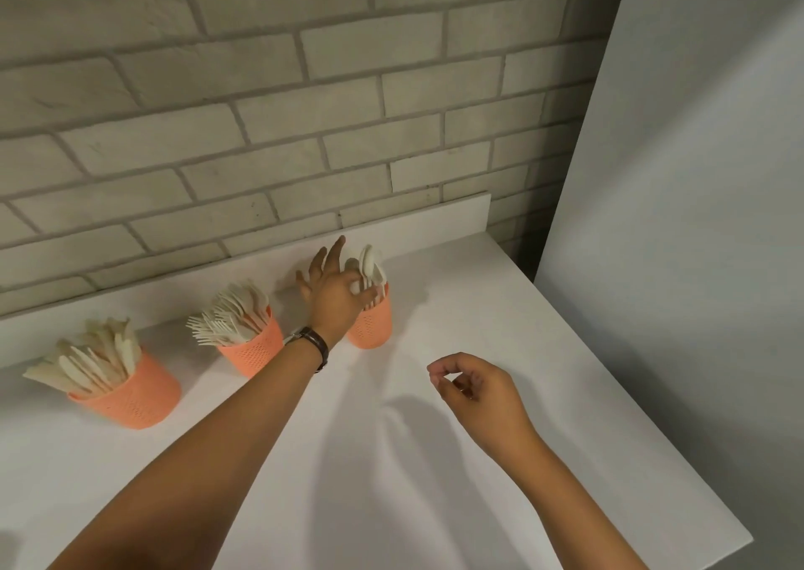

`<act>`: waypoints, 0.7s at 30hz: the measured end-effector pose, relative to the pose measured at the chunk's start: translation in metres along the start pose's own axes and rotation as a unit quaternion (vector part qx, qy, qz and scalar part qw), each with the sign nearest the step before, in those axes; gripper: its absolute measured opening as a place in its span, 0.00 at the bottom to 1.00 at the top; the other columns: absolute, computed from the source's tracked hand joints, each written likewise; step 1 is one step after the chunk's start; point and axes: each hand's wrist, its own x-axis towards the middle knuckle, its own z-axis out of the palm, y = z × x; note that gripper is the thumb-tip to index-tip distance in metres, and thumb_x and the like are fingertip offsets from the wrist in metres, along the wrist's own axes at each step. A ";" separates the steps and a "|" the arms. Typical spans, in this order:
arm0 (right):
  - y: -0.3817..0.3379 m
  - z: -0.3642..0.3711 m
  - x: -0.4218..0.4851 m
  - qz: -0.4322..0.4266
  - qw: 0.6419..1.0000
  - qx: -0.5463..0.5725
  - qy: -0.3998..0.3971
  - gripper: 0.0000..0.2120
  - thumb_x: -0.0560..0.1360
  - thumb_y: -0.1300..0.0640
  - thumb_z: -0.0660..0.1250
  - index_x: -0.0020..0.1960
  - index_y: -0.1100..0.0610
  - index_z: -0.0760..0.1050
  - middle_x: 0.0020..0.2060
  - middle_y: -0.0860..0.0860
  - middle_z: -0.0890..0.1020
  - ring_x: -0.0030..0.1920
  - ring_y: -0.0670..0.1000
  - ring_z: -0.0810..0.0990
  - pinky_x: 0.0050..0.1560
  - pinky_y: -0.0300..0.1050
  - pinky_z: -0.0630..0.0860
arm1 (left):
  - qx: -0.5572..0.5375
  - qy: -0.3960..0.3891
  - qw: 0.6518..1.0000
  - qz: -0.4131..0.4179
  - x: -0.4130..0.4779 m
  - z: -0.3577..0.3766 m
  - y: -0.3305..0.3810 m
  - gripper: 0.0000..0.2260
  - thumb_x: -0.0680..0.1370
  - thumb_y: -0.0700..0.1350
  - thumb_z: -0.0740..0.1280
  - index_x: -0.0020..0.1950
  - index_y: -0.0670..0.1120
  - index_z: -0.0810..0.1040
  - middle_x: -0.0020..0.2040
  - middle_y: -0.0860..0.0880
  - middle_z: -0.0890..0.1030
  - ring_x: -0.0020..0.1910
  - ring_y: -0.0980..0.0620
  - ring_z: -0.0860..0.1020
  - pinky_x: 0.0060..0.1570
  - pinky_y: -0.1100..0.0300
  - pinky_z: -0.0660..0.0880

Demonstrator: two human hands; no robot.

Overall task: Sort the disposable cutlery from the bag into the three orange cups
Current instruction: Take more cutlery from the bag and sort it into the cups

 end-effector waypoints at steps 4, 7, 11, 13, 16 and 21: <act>-0.002 0.006 -0.001 -0.001 1.000 0.001 -0.015 0.07 0.74 0.60 0.67 0.42 0.50 0.80 0.32 0.32 0.79 0.29 0.43 0.70 0.31 0.29 0.68 | -0.070 0.015 0.997 -0.014 -0.007 -0.009 0.003 0.31 0.64 0.52 0.77 0.65 0.53 0.75 0.76 0.50 0.59 0.74 0.46 0.56 0.72 0.42 0.48; -0.007 0.015 0.000 -0.017 0.999 -0.011 -0.032 0.07 0.74 0.59 0.67 0.42 0.47 0.79 0.35 0.32 0.79 0.30 0.43 0.71 0.33 0.30 0.70 | -0.103 0.025 0.994 -0.040 -0.020 -0.023 0.008 0.37 0.63 0.52 0.78 0.70 0.49 0.69 0.74 0.48 0.63 0.72 0.47 0.60 0.71 0.53 0.55; -0.017 0.037 -0.001 -0.051 0.994 -0.039 -0.084 0.08 0.74 0.58 0.67 0.42 0.46 0.79 0.34 0.31 0.79 0.29 0.42 0.71 0.32 0.28 0.69 | -0.259 0.015 0.965 -0.044 -0.076 -0.066 0.002 0.09 0.74 0.42 0.69 0.53 0.53 0.79 0.56 0.52 0.78 0.56 0.52 0.77 0.57 0.64 0.69; -0.024 0.057 -0.002 -0.065 0.990 -0.045 -0.114 0.08 0.74 0.59 0.67 0.42 0.46 0.79 0.32 0.31 0.78 0.28 0.42 0.71 0.32 0.28 0.69 | -0.266 -0.015 0.962 -0.061 -0.118 -0.092 -0.013 0.09 0.77 0.42 0.66 0.44 0.57 0.79 0.45 0.59 0.81 0.42 0.57 0.80 0.47 0.66 0.72; -0.034 0.096 -0.009 -0.086 0.982 -0.056 -0.160 0.08 0.74 0.59 0.68 0.42 0.46 0.79 0.32 0.32 0.79 0.29 0.44 0.74 0.33 0.27 0.70 | -0.271 -0.005 0.955 -0.120 -0.185 -0.128 -0.048 0.12 0.76 0.40 0.66 0.41 0.57 0.81 0.39 0.59 0.83 0.37 0.58 0.80 0.42 0.70 0.74; -0.049 0.181 -0.038 -0.085 0.967 -0.036 -0.238 0.11 0.73 0.63 0.68 0.41 0.46 0.80 0.35 0.44 0.83 0.33 0.52 0.78 0.40 0.42 0.76 | -0.229 0.058 0.945 -0.224 -0.280 -0.188 -0.114 0.11 0.76 0.42 0.66 0.42 0.58 0.82 0.41 0.60 0.83 0.36 0.57 0.80 0.40 0.68 0.75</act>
